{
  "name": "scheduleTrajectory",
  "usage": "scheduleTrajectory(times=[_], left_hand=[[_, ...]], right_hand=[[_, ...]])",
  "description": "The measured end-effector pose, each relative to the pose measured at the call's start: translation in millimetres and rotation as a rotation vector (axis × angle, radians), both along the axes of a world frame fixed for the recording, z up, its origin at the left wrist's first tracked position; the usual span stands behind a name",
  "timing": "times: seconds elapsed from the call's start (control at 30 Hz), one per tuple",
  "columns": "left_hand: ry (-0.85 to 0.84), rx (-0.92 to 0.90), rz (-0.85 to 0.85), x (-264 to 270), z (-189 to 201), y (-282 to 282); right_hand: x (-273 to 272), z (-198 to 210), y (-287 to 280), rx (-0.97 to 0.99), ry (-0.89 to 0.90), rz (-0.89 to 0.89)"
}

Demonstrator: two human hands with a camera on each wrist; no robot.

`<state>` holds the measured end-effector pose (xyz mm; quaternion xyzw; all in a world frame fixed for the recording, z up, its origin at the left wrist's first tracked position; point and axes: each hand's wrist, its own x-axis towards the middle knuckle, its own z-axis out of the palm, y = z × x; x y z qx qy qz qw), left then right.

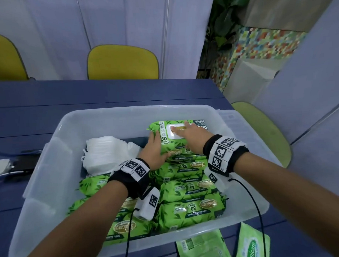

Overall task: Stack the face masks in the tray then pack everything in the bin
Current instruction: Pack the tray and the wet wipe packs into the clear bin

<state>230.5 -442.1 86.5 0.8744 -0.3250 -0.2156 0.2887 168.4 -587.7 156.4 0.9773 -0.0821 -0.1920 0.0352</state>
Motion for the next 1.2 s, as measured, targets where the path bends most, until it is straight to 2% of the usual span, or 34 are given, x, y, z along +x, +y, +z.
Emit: scheduleTrajectory(times=[0.17, 0.3, 0.4, 0.5, 0.6, 0.7, 0.8, 0.9, 0.97, 1.03, 1.1, 1.2], left_hand=[[-0.008, 0.080, -0.033, 3, 7, 6], [-0.145, 0.180, -0.079, 0, 38, 11], [-0.259, 0.205, -0.102, -11, 80, 19], [-0.299, 0.081, -0.152, -36, 117, 37], [-0.336, -0.091, -0.264, -83, 144, 58], [-0.406, -0.195, -0.390, -138, 148, 81], [-0.418, -0.184, -0.550, -181, 126, 102], [-0.324, -0.126, -0.621, -211, 78, 118], [-0.276, 0.011, -0.651, -227, 37, 128], [-0.206, 0.210, -0.626, -237, -5, 138], [-0.170, 0.389, -0.582, -247, -36, 145], [-0.118, 0.475, -0.501, -254, -69, 146]], right_hand=[[-4, 1, 6, 0.003, 0.016, -0.045], [-14, 25, 11, 0.069, 0.019, -0.025], [-34, 56, 15, 0.188, -0.162, -0.026], [-84, 73, 22, 0.381, -0.376, -0.012], [-150, 71, 31, 0.569, -0.625, -0.030], [-215, 50, 45, 0.637, -0.826, -0.041], [-265, 12, 58, 0.616, -0.880, -0.108], [-301, -33, 73, 0.522, -0.933, -0.177], [-321, -65, 84, 0.473, -0.918, -0.235], [-337, -97, 93, 0.489, -0.815, -0.305], [-349, -124, 99, 0.558, -0.629, -0.390], [-356, -153, 108, 0.625, -0.369, -0.567]])
